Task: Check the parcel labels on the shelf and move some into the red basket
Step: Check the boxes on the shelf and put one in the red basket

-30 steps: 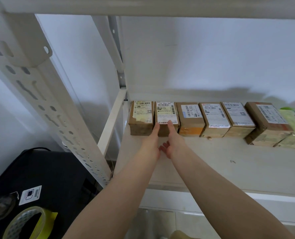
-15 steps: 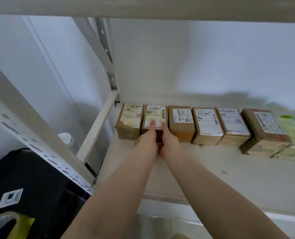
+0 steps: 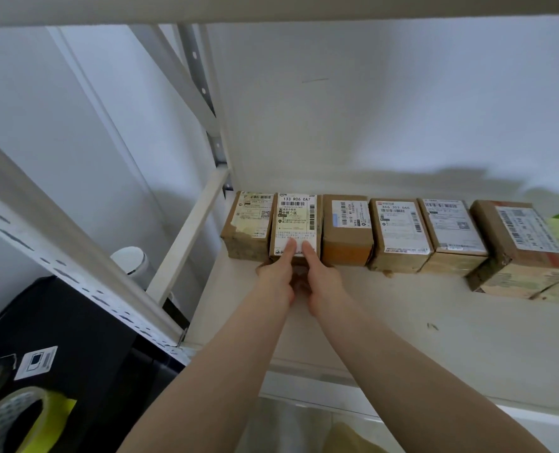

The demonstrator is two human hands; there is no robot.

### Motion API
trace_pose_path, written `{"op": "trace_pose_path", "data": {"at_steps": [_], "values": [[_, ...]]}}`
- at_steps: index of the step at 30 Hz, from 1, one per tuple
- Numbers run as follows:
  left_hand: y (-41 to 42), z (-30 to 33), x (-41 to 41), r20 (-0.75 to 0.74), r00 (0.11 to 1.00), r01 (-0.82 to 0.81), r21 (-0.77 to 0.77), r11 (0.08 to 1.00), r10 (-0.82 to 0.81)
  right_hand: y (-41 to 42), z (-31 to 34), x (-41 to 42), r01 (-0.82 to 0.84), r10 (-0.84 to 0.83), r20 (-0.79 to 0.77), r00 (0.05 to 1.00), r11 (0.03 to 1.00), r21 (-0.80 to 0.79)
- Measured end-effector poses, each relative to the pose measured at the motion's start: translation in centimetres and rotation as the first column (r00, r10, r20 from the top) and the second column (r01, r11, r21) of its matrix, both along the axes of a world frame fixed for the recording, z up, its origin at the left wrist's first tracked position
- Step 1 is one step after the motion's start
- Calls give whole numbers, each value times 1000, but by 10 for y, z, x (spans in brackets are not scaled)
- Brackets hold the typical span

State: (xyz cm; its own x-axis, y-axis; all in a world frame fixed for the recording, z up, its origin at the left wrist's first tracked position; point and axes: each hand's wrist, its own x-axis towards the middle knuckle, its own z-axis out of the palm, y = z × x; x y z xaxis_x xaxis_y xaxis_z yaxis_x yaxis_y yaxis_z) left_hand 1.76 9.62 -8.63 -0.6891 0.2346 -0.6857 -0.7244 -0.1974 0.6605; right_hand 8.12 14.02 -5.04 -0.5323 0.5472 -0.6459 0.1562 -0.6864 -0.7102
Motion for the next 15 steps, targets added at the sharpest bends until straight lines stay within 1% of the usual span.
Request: {"op": "trace_pose_path", "data": {"at_steps": [2,4,7,12,14,15], "values": [[-10,27,19,-84,996,-3,9,1000,4,-3,-5,6,10,-9,-45,999,1000,20],[-17,28,27,-133,991,2,-8,1000,-3,-6,-9,13,16,-12,-85,996,999,49],[-25,26,38,-174,985,13,-13,1000,-15,-11,-9,23,10,4,-119,993,994,112],[-34,19,44,-262,965,-4,-30,1000,-4,-13,-12,35,-4,32,-132,991,979,205],[-37,20,45,-269,963,11,2,1000,-10,-13,-15,37,0,32,-137,990,974,228],[-38,21,46,-260,966,20,41,999,-9,-14,-16,38,0,32,-133,991,971,237]]}}
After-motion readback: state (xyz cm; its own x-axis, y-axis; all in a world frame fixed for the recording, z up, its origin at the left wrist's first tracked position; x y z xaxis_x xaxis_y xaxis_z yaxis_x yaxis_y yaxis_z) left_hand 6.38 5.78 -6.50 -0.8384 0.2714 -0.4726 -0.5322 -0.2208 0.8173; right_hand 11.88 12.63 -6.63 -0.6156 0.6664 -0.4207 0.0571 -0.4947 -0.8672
